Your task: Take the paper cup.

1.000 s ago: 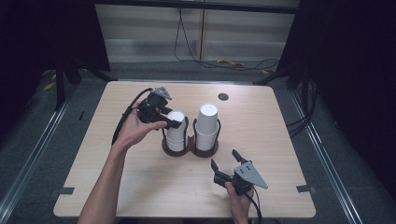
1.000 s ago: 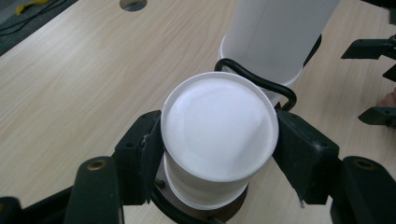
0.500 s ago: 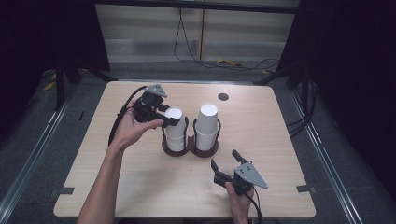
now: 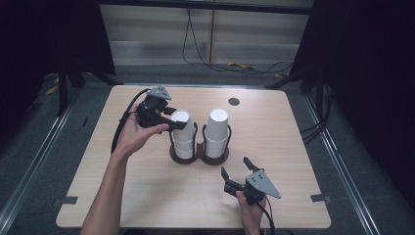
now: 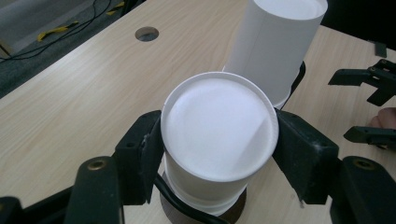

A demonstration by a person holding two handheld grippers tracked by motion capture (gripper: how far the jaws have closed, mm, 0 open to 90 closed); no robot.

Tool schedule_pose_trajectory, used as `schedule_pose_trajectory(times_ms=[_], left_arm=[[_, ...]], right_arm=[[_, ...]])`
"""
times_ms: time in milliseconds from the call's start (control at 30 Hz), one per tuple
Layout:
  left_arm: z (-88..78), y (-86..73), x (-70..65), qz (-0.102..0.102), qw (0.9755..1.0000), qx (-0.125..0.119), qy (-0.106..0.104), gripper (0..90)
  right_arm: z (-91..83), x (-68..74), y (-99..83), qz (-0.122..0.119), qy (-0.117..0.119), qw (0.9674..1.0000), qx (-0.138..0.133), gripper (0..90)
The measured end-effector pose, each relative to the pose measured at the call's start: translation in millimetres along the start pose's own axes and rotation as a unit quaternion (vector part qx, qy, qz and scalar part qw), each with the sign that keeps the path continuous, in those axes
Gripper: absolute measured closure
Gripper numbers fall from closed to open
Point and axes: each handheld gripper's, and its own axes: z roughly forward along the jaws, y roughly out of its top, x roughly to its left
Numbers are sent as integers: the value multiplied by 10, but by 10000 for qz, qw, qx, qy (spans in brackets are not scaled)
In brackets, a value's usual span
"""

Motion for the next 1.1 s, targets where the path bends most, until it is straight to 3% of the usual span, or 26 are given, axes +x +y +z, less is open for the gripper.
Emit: schedule_pose_trajectory(times_ms=[533,733,1100], left_arm=[[-161,1,17,-34,9997,-243,42,360],[-230,10,4,-94,9989,-457,69,360],[-311,-11,-36,-1,9975,-688,127,359]], right_arm=[[2,1,1,-6,-4,10000,6,152],[2,-2,1,-11,16,10000,18,151],[3,-3,1,-11,22,10000,19,151]])
